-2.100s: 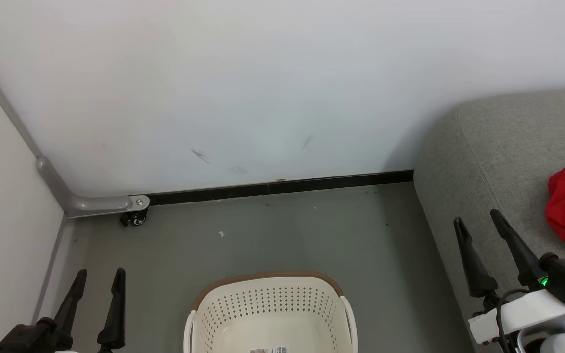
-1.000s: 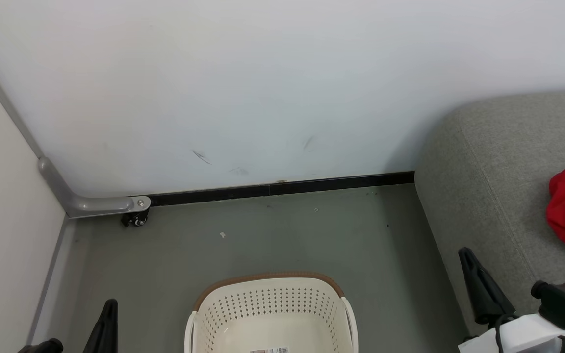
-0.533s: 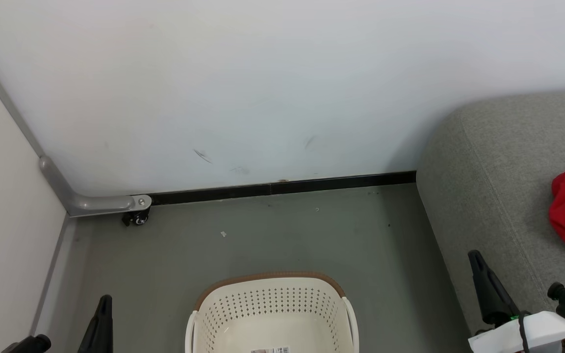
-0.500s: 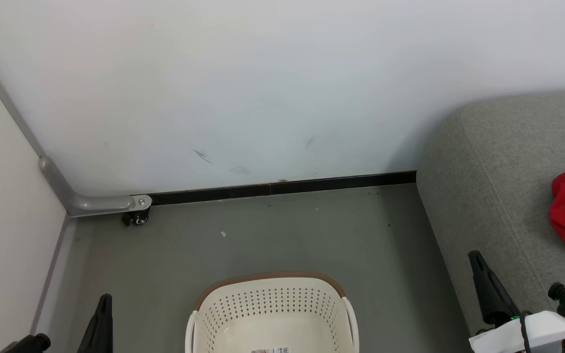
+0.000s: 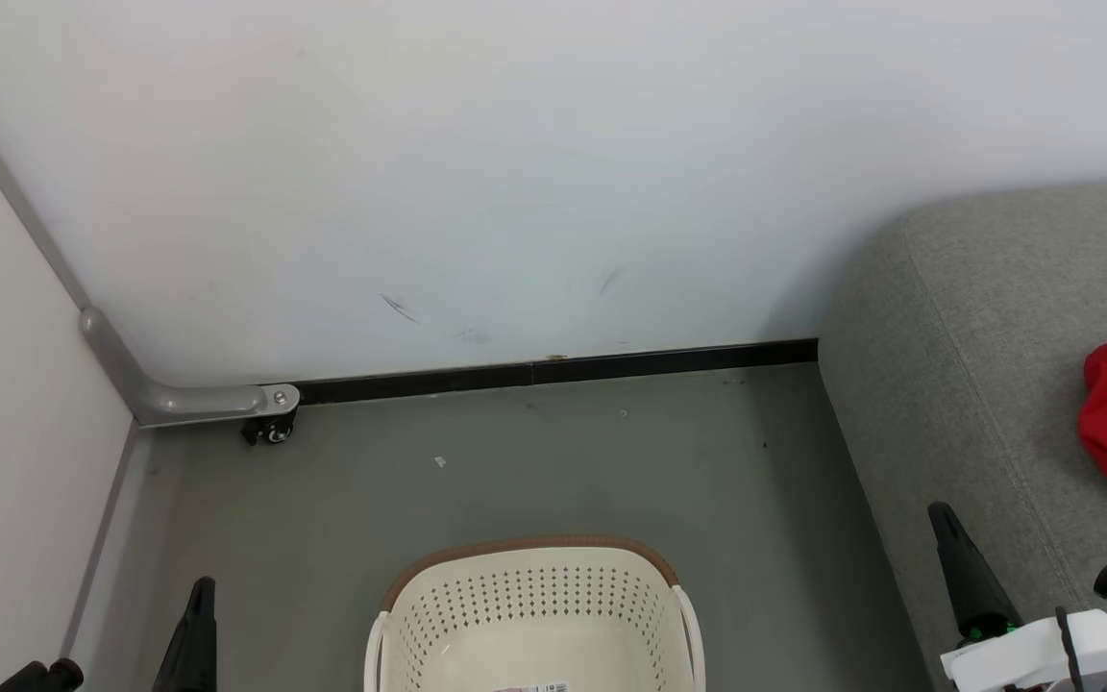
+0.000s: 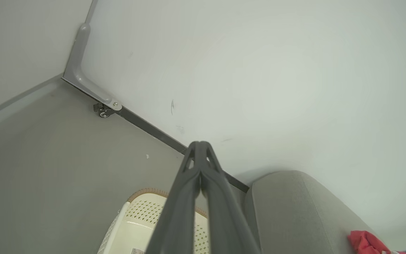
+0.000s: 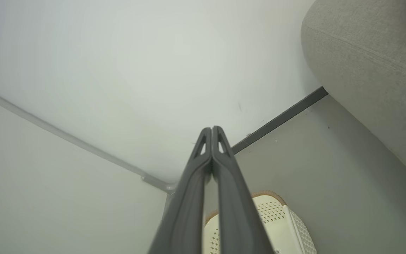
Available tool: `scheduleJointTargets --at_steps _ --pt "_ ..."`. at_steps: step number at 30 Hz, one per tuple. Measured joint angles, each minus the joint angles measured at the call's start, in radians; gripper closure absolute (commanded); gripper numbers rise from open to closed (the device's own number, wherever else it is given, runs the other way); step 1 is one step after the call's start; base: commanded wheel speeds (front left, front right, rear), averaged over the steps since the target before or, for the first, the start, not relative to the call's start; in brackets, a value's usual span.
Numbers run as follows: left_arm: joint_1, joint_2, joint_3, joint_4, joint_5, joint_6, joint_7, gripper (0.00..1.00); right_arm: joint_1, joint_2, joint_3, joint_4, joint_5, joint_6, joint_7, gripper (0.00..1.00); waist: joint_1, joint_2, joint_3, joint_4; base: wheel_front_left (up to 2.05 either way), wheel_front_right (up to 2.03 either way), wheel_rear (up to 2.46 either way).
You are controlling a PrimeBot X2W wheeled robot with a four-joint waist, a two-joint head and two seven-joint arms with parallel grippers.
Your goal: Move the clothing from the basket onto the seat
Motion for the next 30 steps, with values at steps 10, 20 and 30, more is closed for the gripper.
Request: scheduleJointTargets --at_steps 10,20,30 --pt "-0.019 -0.001 0.005 0.008 -0.125 0.0 0.033 1.0 -0.007 -0.002 -0.006 0.03 0.154 0.0 0.026 1.0 -0.0045 0.0 0.0 0.002 0.0 0.0 0.0" --pt "-0.041 -0.002 0.01 0.017 -0.249 0.0 0.068 1.0 -0.039 -0.005 -0.014 0.058 0.304 0.0 0.059 1.0 -0.0131 0.0 0.008 0.004 0.0 0.0 0.0" --pt "-0.061 -0.004 0.015 0.025 -0.373 0.0 0.1 1.0 -0.06 -0.006 -0.023 0.083 0.458 0.0 0.088 1.0 -0.0161 0.0 0.015 0.006 0.0 0.0 0.0"
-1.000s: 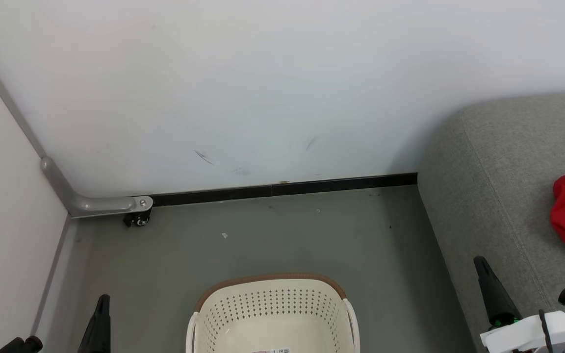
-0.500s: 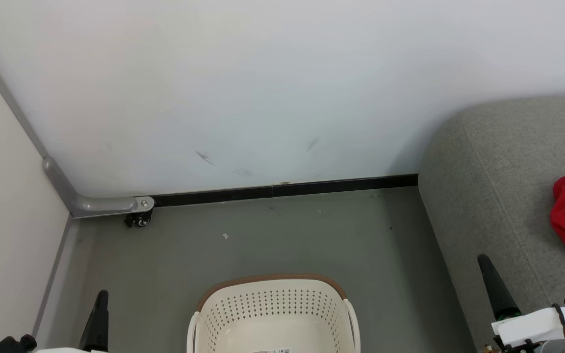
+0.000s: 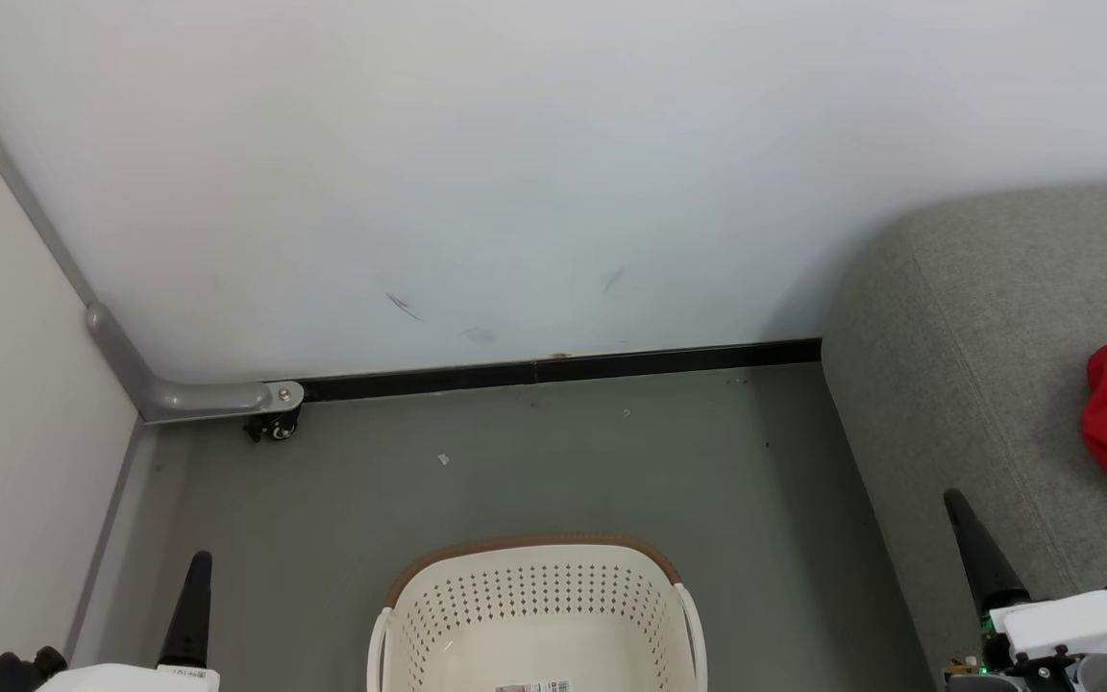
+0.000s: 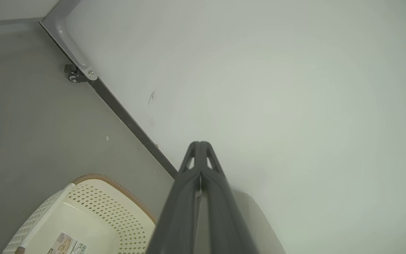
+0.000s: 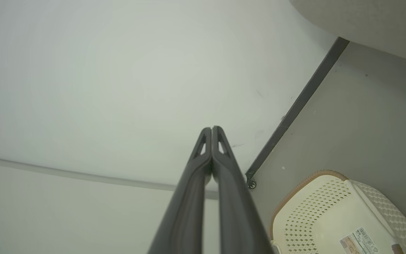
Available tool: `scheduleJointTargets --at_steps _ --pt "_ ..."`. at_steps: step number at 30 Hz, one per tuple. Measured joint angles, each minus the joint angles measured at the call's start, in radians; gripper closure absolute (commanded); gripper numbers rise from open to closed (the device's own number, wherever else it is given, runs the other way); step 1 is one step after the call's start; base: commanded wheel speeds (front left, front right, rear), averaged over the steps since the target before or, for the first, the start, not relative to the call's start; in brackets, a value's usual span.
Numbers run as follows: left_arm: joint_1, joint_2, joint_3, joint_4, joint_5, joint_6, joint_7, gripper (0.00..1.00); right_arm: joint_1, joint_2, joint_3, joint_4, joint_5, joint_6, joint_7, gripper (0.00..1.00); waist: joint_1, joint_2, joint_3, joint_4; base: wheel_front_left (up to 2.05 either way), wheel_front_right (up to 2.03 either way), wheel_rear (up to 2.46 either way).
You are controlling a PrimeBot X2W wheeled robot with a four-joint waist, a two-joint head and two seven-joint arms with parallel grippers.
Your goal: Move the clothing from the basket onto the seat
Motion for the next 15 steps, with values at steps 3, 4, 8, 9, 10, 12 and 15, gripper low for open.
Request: scheduleJointTargets --at_steps 3,4,8,9,10,12,15 --pt "-0.002 -0.001 0.001 0.002 -0.033 0.0 0.01 1.0 -0.003 -0.001 -0.002 0.006 0.045 0.0 0.009 1.0 -0.0002 0.0 0.001 0.001 0.0 0.0 0.0" --pt "-0.003 -0.001 0.002 0.003 -0.048 0.0 0.017 1.0 -0.003 -0.001 -0.002 0.009 0.061 0.0 0.012 1.0 -0.0003 0.0 0.001 0.001 0.0 0.0 0.0" --pt "-0.014 -0.002 0.004 0.006 -0.094 0.0 0.031 1.0 -0.004 -0.001 -0.005 0.016 0.12 0.0 0.021 1.0 -0.0004 0.0 0.002 0.002 0.0 0.0 0.0" --pt "-0.017 -0.002 0.005 0.006 -0.109 0.0 0.034 1.0 -0.007 -0.001 -0.006 0.019 0.134 0.0 0.026 1.0 -0.0005 0.0 0.002 0.002 0.0 0.0 0.0" --pt "-0.02 -0.002 0.006 0.007 -0.124 0.0 0.04 1.0 -0.011 -0.001 -0.007 0.021 0.149 0.0 0.026 1.0 -0.0006 0.0 0.002 0.002 0.0 0.0 0.0" --pt "-0.021 -0.002 0.007 0.007 -0.147 0.0 0.042 1.0 -0.022 -0.002 -0.008 0.025 0.182 0.0 0.035 1.0 -0.0006 0.0 0.003 0.002 0.0 0.0 0.0" --pt "-0.021 -0.003 0.009 0.01 -0.188 0.0 0.052 1.0 -0.024 -0.002 -0.009 0.033 0.222 0.0 0.041 1.0 -0.0007 0.0 0.003 0.003 0.0 0.0 0.0"
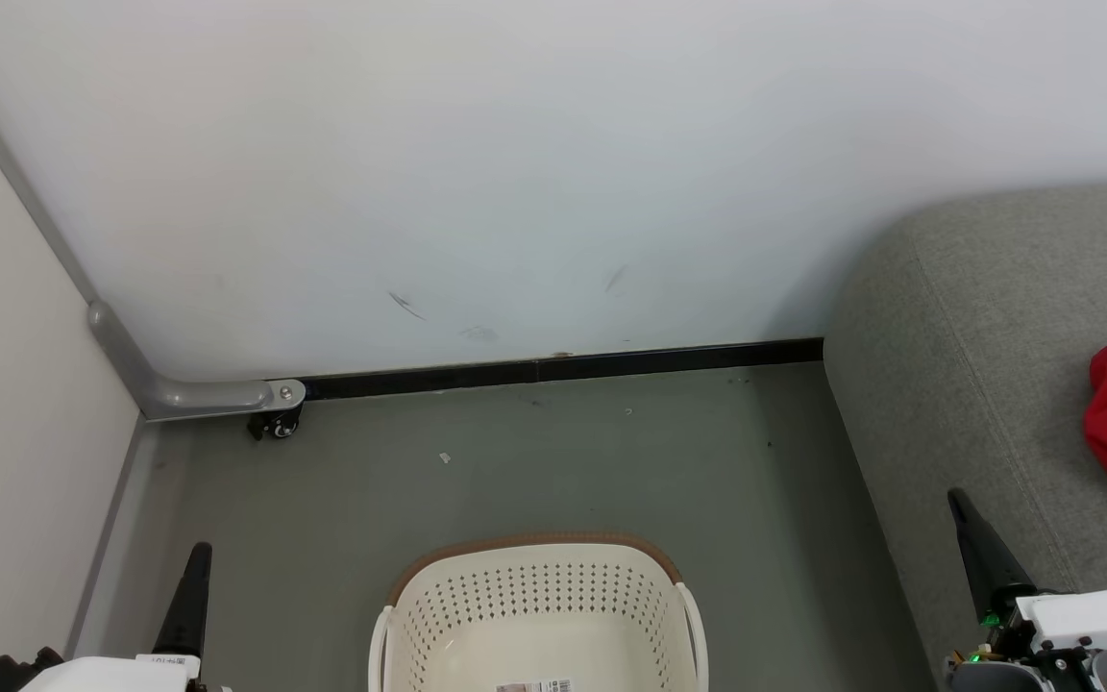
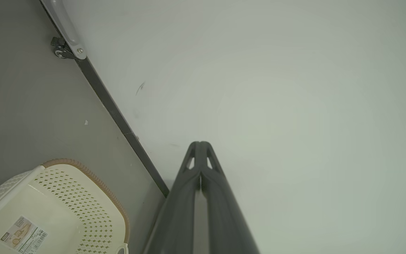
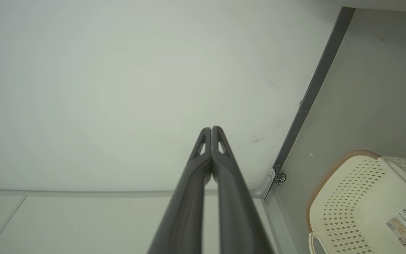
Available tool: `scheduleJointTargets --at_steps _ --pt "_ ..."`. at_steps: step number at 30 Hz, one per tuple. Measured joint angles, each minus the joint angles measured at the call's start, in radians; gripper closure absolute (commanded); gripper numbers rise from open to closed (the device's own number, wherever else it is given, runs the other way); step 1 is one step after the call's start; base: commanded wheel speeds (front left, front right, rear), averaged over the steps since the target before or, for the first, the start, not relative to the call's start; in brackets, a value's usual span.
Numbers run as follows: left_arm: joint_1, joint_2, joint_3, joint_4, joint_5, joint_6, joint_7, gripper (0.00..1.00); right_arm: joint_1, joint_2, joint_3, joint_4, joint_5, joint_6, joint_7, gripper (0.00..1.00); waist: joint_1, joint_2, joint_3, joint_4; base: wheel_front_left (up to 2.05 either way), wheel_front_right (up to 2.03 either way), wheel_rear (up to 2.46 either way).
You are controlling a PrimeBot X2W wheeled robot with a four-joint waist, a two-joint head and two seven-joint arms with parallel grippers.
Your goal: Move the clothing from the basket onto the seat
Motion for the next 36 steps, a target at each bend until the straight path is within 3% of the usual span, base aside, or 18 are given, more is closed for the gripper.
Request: scheduleJointTargets --at_steps 12,36 --pt "-0.024 -0.002 0.004 0.009 -0.143 0.0 0.043 1.0 -0.021 -0.002 -0.008 0.022 0.177 0.0 0.029 1.0 -0.0001 0.0 0.001 0.002 0.0 0.0 0.0" --pt "-0.024 -0.002 0.004 0.009 -0.144 0.0 0.043 1.0 -0.02 -0.002 -0.014 0.032 0.182 0.0 0.036 1.0 -0.0003 0.0 0.001 0.002 0.0 0.0 0.0"
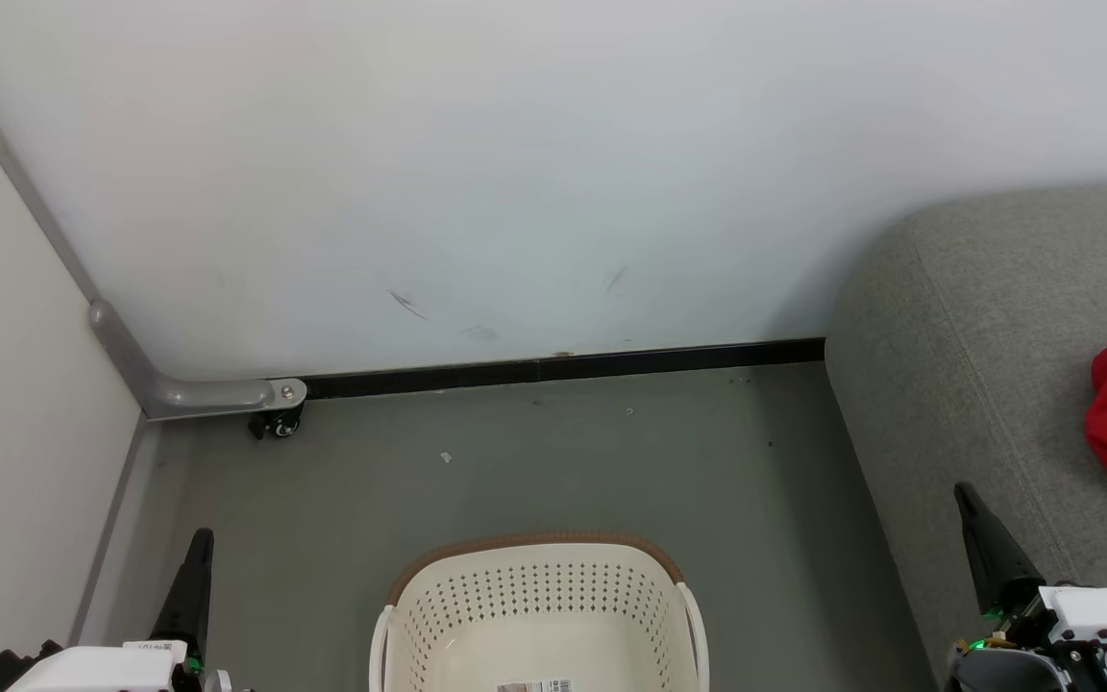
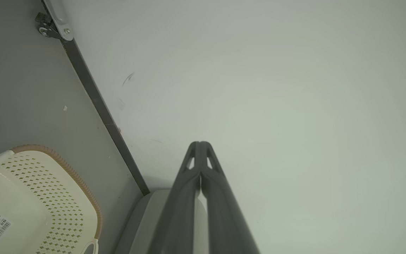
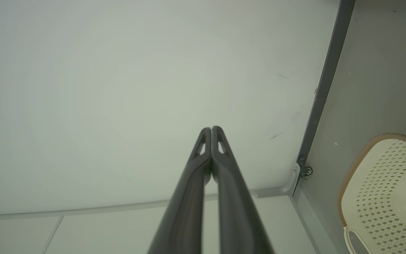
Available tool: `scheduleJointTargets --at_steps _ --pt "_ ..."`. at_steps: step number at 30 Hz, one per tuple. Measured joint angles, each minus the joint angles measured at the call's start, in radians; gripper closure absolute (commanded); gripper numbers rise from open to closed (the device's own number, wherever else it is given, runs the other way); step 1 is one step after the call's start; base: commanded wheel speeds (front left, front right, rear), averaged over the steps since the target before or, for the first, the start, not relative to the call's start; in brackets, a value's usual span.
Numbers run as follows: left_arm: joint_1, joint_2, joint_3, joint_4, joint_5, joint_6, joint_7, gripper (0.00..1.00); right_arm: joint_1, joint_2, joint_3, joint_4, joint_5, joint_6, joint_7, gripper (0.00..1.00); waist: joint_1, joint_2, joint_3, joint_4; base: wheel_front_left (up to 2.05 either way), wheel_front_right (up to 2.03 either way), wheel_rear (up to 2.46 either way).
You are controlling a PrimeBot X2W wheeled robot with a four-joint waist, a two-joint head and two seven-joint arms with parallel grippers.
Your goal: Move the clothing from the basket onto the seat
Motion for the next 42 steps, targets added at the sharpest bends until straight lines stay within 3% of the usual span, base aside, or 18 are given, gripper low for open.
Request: scheduleJointTargets --at_steps 42 --pt "0.0 0.0 0.0 0.0 0.0 0.0 0.0 1.0 0.0 0.001 -0.007 0.002 0.0 0.0 0.001 1.0 -0.0002 0.0 0.0 0.0 0.0 0.0 0.0"
